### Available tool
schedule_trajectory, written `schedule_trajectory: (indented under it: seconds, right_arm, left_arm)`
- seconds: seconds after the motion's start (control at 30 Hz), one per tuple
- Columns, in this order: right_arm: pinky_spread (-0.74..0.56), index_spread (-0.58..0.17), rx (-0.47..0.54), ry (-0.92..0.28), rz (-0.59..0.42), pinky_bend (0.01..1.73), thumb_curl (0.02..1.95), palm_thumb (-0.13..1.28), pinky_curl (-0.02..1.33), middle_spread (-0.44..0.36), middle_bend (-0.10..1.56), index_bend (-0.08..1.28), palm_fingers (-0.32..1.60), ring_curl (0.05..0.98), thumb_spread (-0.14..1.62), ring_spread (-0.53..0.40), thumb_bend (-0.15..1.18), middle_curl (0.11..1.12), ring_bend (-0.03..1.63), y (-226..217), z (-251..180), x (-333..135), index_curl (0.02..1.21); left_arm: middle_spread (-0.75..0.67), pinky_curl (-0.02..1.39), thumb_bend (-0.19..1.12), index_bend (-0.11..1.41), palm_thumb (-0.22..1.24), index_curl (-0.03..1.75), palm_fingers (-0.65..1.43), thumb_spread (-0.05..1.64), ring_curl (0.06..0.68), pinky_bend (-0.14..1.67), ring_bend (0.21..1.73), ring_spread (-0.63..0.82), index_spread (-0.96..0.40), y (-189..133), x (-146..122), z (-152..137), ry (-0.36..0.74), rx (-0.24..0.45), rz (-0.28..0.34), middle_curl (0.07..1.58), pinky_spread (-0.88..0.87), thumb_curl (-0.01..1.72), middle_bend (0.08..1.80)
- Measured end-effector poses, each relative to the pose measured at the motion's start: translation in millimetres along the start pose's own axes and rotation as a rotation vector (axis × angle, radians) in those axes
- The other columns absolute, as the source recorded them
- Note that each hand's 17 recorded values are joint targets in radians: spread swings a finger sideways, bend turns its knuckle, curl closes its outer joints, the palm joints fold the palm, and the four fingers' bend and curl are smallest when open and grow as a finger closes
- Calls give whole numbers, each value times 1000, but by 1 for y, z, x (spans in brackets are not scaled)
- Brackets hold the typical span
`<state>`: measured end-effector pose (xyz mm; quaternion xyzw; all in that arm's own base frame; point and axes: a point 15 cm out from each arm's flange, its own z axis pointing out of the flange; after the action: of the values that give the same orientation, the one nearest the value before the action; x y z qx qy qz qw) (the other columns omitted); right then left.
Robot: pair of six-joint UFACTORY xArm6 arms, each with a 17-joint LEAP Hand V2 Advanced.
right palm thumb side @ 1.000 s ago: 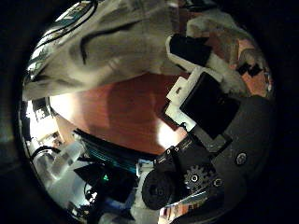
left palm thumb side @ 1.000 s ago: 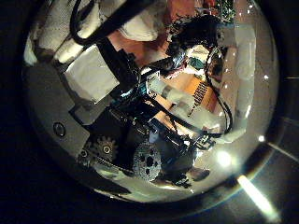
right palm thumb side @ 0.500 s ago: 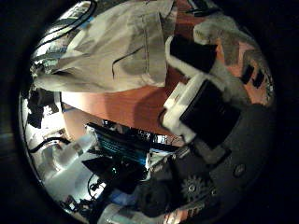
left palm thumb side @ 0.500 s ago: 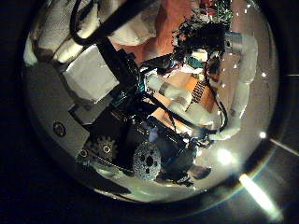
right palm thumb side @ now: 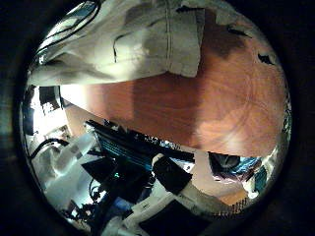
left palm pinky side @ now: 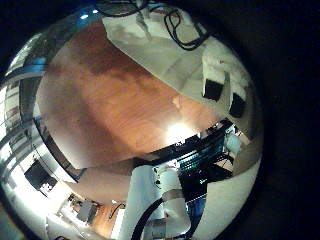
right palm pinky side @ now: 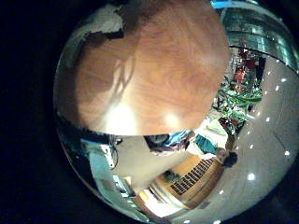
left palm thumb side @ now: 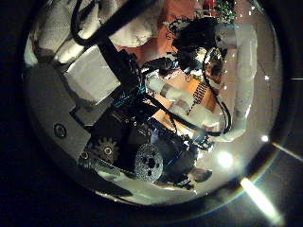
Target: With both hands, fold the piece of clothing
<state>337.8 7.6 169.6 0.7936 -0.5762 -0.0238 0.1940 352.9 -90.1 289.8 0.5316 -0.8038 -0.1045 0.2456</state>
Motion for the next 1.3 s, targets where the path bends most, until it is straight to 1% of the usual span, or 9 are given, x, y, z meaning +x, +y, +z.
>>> schedule_trajectory:
  seconds: [0.17, 0.3, 0.43, 0.53, 0.67, 0.83, 1.0, 1.13, 1.3]
  right_arm:
    - [28, -301, -54, 4, -16, 741, 346, 473, 323, -123, 487, 261, 115, 361, 1026, -130, -26, 459, 805, -10, 21, -13, 439]
    - [-37, -306, -77, 6, -10, 728, 350, 510, 300, -145, 475, 247, 272, 359, 1018, -180, -17, 448, 843, -13, 29, -15, 431]
    - [-224, -335, -84, 31, -5, 876, 358, 559, 313, -185, 452, 190, 526, 377, 1016, -252, -16, 442, 940, -17, 31, -11, 417]
    - [-421, -383, -81, 40, 11, 1038, 364, 587, 352, -245, 502, 170, 778, 422, 1015, -316, -19, 475, 1045, -18, 31, -9, 414]
    - [-498, -437, -48, 40, 25, 1090, 368, 600, 386, -293, 586, 204, 946, 466, 1019, -325, -23, 537, 1105, -26, 28, -8, 457]
    - [-454, -500, -37, 42, 42, 1124, 379, 649, 434, -310, 767, 373, 1178, 511, 1016, -306, -12, 652, 1124, -30, 25, -9, 583]
    - [-366, -536, -28, 52, 49, 1266, 403, 752, 515, -318, 927, 610, 1162, 576, 988, -289, -5, 775, 1215, -35, 21, -14, 753]
    - [-299, -516, -17, 65, 62, 1340, 450, 872, 575, -304, 1062, 806, 1159, 628, 966, -278, 18, 860, 1264, -35, 17, -10, 879]
    - [-245, -468, 3, 64, 72, 1382, 523, 1022, 632, -265, 1176, 930, 1107, 680, 988, -261, 66, 916, 1317, -31, 6, -4, 972]
  left_arm:
    - [-644, 673, -13, 191, 796, 1394, 1082, 1105, 505, 840, 1203, -503, -735, 0, 0, 1, 1, -4, 0, 988, -739, 621, 856]
    - [-645, 674, -13, 191, 796, 1394, 1082, 1105, 505, 839, 1203, -503, -733, 0, 1, 0, 0, -3, 1, 988, -740, 622, 856]
    - [-645, 675, -13, 191, 796, 1395, 1082, 1105, 505, 839, 1202, -503, -731, 2, 0, 0, 1, -5, 2, 989, -740, 622, 856]
    - [-645, 675, -12, 191, 798, 1395, 1082, 1104, 505, 838, 1202, -503, -730, 2, 1, -2, 1, -3, 3, 989, -741, 622, 855]
    - [-646, 676, -13, 191, 797, 1396, 1082, 1104, 506, 837, 1202, -503, -729, 6, 2, -4, 3, -5, 9, 989, -741, 622, 855]
    - [-646, 677, -13, 191, 796, 1397, 1082, 1105, 506, 837, 1202, -503, -727, 8, 3, -6, 7, -4, 12, 990, -741, 622, 855]
    - [-646, 678, -13, 191, 796, 1397, 1082, 1105, 506, 836, 1202, -503, -725, 11, 6, -12, 23, 8, 24, 990, -742, 622, 854]
    - [-646, 678, -13, 191, 796, 1397, 1082, 1106, 506, 836, 1202, -503, -724, 16, 10, -17, 50, 11, 38, 990, -742, 622, 854]
    - [-647, 679, -13, 191, 796, 1398, 1082, 1106, 506, 835, 1202, -503, -722, 23, 8, -19, 80, 3, 45, 990, -742, 622, 854]
